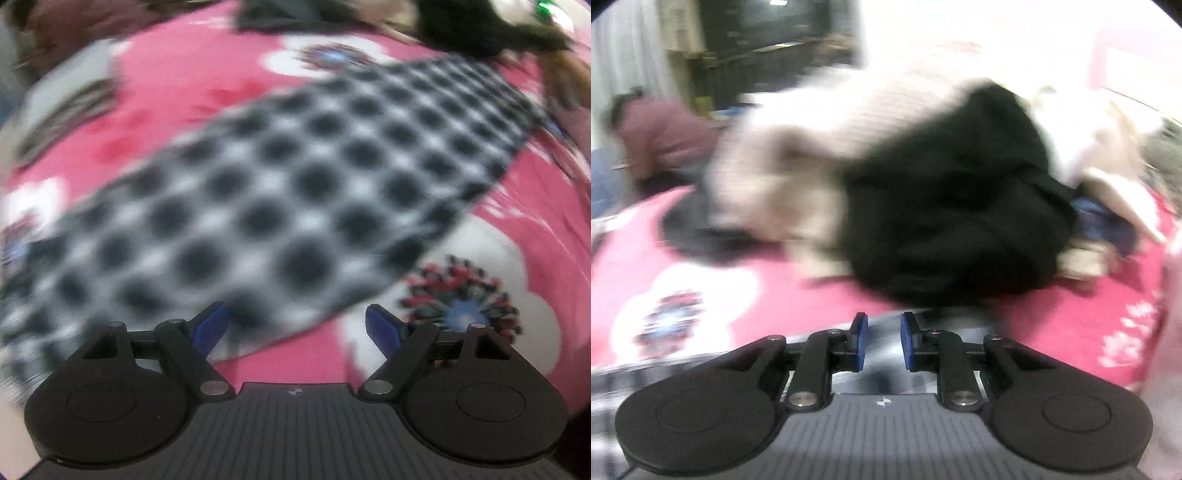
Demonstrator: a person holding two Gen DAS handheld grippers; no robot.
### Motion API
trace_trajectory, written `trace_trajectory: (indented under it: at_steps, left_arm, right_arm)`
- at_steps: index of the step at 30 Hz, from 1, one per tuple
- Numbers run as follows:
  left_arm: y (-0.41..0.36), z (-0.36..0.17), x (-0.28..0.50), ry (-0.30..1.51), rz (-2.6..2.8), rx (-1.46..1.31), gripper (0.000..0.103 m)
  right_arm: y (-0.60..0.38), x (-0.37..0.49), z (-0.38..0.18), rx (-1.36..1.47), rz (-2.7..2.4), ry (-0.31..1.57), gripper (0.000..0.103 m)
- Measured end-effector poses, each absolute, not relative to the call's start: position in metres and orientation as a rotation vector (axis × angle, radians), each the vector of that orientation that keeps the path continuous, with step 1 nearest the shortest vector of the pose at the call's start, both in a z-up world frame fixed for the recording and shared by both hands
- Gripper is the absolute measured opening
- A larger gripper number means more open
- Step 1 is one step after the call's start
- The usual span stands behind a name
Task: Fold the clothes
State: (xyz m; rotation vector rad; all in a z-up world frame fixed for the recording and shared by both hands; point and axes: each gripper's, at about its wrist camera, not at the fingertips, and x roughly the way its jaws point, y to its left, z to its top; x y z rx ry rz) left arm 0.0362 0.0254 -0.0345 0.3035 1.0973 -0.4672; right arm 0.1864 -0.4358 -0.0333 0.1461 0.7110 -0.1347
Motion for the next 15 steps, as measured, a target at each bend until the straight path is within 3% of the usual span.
trace_trajectory:
  at_steps: [7, 15]
  left_arm:
    - [0.144, -0.045, 0.008, 1.052, -0.137, -0.079, 0.084]
    - [0.280, -0.090, -0.014, 0.858, 0.131, -0.787, 0.084]
  right_arm:
    - [-0.237, 0.174, -0.021, 0.067, 0.369, 0.672, 0.021]
    - [-0.031, 0.130, -0.051, 0.003, 0.775, 0.766, 0.021]
